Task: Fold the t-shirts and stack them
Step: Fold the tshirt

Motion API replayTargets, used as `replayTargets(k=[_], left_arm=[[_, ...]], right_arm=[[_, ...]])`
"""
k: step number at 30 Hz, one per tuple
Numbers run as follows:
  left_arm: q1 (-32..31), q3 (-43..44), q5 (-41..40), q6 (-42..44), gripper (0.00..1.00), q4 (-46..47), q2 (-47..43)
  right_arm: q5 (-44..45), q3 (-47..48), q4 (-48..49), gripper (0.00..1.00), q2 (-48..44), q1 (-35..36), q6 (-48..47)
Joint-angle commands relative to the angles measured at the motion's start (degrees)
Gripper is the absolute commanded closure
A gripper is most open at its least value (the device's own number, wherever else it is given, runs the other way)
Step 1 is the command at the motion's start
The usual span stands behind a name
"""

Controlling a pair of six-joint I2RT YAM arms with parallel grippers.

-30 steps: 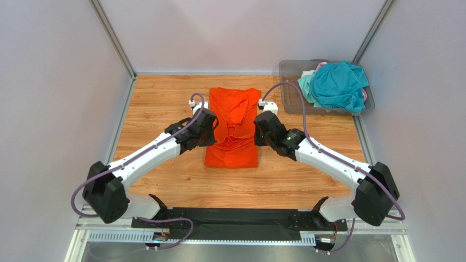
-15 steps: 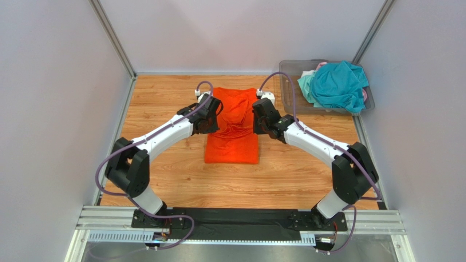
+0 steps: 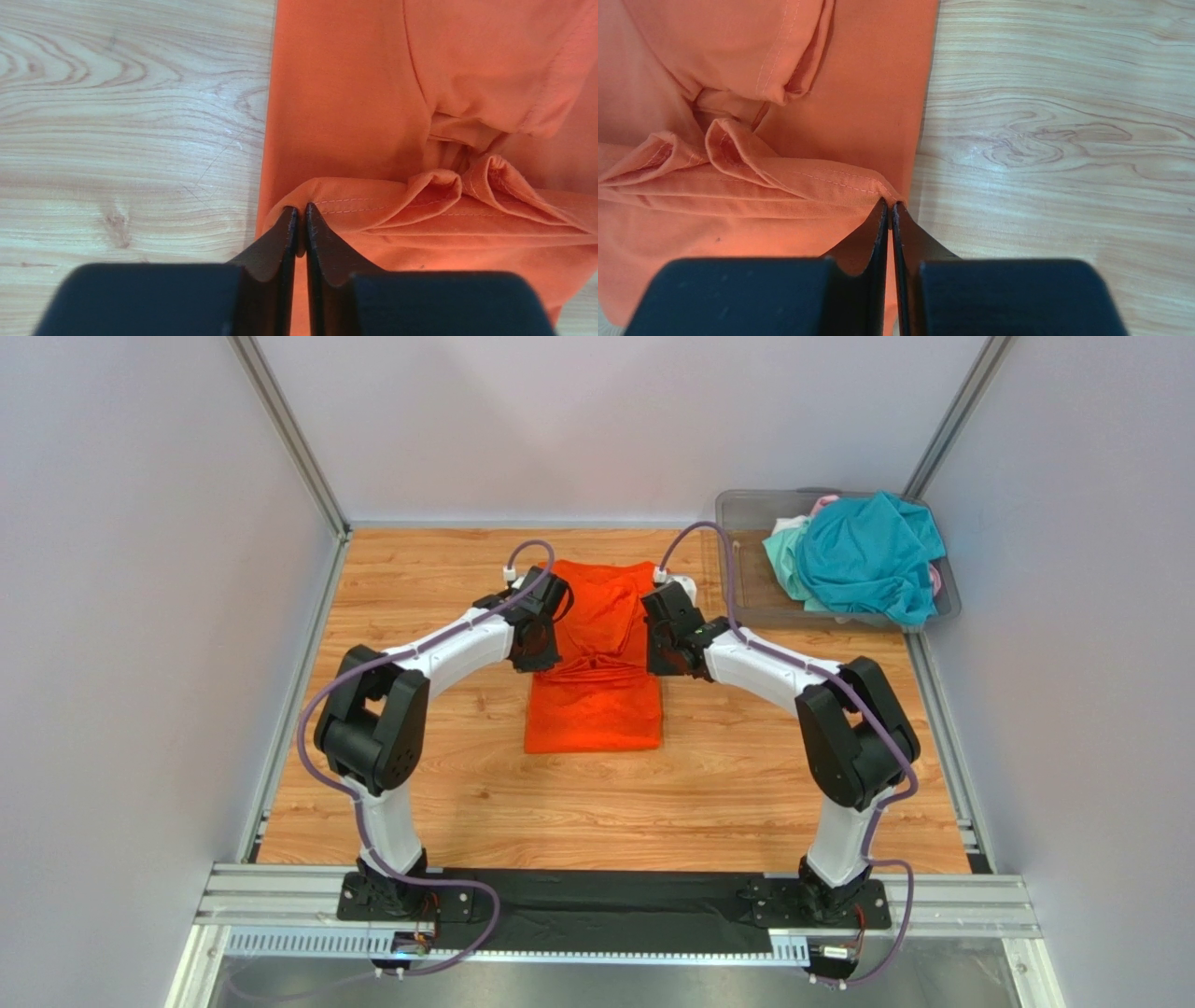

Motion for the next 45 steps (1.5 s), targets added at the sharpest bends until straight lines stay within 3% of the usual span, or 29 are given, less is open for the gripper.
replayTargets(k=[1,3,4,6,7,8,9,10,11,19,23,28,36,45], left_arm=[[0.49,2.5,1.45,1.5,0.84,0.74,0.57],[0.67,2.76,1.02,1.68,0.76,0.57,0.14],[0.76,2.94,0.84,1.77,0.63,0.39,-0.74],[0.93,3.12,0.58,2.12,0.45,-0.48,-2.14],[0.93,3.12,0.49,2.21,0.26,-1.01,-4.15],[0.93,2.6,0.31,2.03,0.18,-2.06,-5.39],[0.93,1.89,0.31,1.77,0.03,-2.33,-6.8],[0.93,0.76,0.4,1.16,0.0,-2.33,-10.38],[0.85,-2.04,0.92,0.81,0.0,-2.25,-12.24],[0.58,-25.51,10.31,-4.29,0.0,-0.66,-36.2],[0.23,-39.82,13.14,-7.19,0.0,-1.1,-49.67],[0.23,-44.69,9.65,-7.63,0.0,-7.16,-64.26],[0.23,-50.67,9.63,-8.25,0.0,-3.04,-69.39],[0.23,-52.34,10.07,-7.38,0.0,-3.21,-69.13]], right_arm=[[-1.44,3.41,2.25,0.92,1.94,-1.35,-1.41],[-2.93,3.94,2.16,0.89,2.3,-1.97,-1.85],[-3.89,4.73,1.64,0.86,2.04,-1.97,-2.38],[-4.52,5.7,0.24,0.55,1.25,-1.97,-2.74],[-4.95,5.97,-1.43,0.44,-0.24,-1.97,-2.56],[-5.48,5.62,-1.97,0.3,-1.21,-2.06,-2.56],[-5.92,5.09,-2.32,0.25,-2.35,-1.97,-2.47],[-7.4,4.39,-2.24,0.18,-5.06,-1.88,-2.04],[-8.46,2.39,-2.32,0.0,-6.39,-1.62,-1.86],[-17.96,-7.47,4.79,0.0,-14.23,5.23,-0.36],[-17.35,-5.55,6.03,0.0,-8.28,8.04,-0.62],[-16.65,2.69,5.5,0.0,0.35,11.56,-1.86],[-12.26,12.2,4.45,0.0,10.99,12.09,-3.17],[-8.92,14.05,5.49,0.0,15.57,12.09,-2.47]])
